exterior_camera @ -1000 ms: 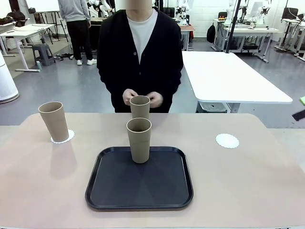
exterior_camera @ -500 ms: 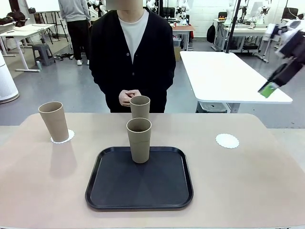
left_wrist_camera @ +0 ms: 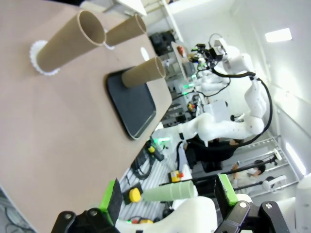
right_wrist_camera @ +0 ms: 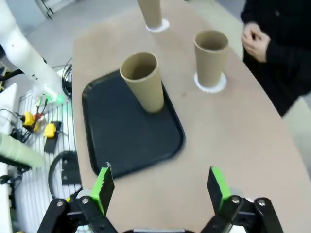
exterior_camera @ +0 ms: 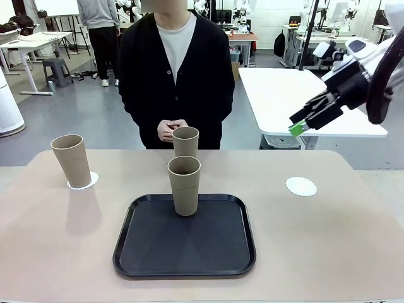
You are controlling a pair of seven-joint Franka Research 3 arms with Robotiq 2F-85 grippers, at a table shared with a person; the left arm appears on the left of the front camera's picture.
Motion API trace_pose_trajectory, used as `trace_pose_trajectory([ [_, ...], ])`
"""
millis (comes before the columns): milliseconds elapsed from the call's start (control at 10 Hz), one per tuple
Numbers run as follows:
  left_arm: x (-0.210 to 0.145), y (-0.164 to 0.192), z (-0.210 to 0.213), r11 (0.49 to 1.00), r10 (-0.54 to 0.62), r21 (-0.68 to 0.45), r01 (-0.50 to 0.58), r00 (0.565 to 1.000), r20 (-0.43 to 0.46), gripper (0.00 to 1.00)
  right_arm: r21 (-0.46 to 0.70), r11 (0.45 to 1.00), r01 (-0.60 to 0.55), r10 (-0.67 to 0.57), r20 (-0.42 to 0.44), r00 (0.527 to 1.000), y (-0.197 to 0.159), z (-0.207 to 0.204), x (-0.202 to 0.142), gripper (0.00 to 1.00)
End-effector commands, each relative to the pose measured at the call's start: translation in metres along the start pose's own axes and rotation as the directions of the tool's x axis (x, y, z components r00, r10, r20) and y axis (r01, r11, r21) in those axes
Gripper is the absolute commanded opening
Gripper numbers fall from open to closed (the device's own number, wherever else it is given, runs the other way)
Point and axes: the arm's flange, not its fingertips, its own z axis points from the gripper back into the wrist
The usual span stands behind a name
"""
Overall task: Place coasters on the table and set cups on them.
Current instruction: Take one Reusable plastic cup from the Flat Tray and place it on a coaster set by the human.
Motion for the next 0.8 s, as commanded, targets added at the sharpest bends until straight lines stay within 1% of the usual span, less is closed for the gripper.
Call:
trace_pose_trajectory([
  [0,-0.001,-0.001,0.002,1.0,0.0,0.003,0.0,1.0,0.007,1.0,0.028,0.999,-0.045,0.043,0.076,0.996,-0.002,-0.025,-0.024,1.0],
  [200,-0.001,-0.001,0.002,1.0,0.0,0.003,0.0,1.0,0.007,1.0,0.126,0.991,-0.04,0.022,0.141,0.99,-0.005,-0.048,-0.035,1.0],
  [400,-0.001,-0.001,0.002,1.0,0.0,0.003,0.0,1.0,0.007,1.0,0.18,0.983,-0.03,-0.009,0.212,0.977,-0.008,-0.071,-0.041,1.0],
  [600,-0.001,-0.001,0.002,1.0,0.0,0.003,0.0,1.0,0.007,1.0,0.231,0.973,-0.014,-0.046,0.251,0.967,-0.01,-0.095,-0.052,1.0],
  [700,-0.001,-0.001,0.002,1.0,0.0,0.003,0.0,1.0,0.007,1.0,0.26,0.966,-0.003,-0.06,0.237,0.97,-0.011,-0.107,-0.058,1.0],
])
